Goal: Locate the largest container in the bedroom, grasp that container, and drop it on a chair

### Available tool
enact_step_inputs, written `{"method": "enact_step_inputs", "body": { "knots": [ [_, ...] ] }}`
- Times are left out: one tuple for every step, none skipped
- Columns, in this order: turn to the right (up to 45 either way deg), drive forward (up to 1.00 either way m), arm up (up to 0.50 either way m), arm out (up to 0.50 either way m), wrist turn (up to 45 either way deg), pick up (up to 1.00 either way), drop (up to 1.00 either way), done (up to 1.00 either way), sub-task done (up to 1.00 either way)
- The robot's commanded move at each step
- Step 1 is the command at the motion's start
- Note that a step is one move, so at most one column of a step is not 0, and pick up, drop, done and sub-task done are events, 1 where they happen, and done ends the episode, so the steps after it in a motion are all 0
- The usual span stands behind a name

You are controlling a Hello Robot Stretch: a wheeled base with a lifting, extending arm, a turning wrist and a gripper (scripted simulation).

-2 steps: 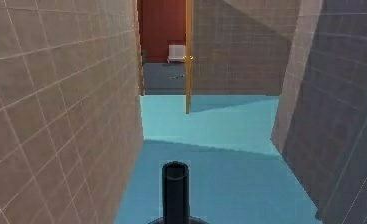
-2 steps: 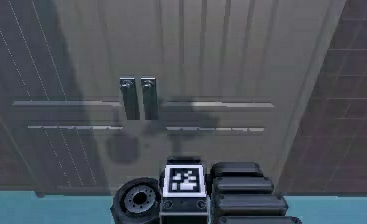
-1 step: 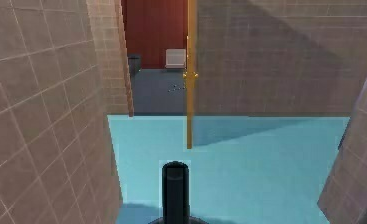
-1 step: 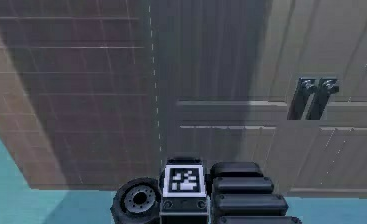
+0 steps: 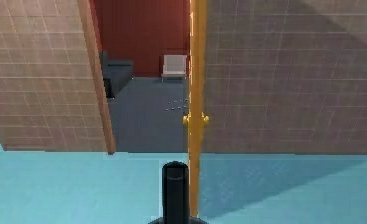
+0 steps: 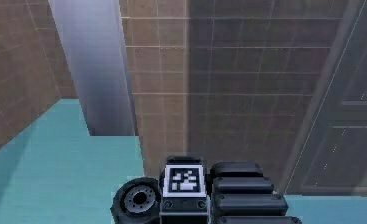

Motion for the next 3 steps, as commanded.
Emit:
{"method": "enact_step_inputs", "body": {
  "knots": [
    [-6.0, 0.00, 0.00, 0.00, 0.0, 0.00, 0.00, 0.00, 0.00],
    [0.0, 0.65, 0.00, 0.00, 0.0, 0.00, 0.00, 0.00, 0.00],
    [-36.0, 0.00, 0.00, 0.00, 0.0, 0.00, 0.00, 0.00, 0.00]
  ]
}}
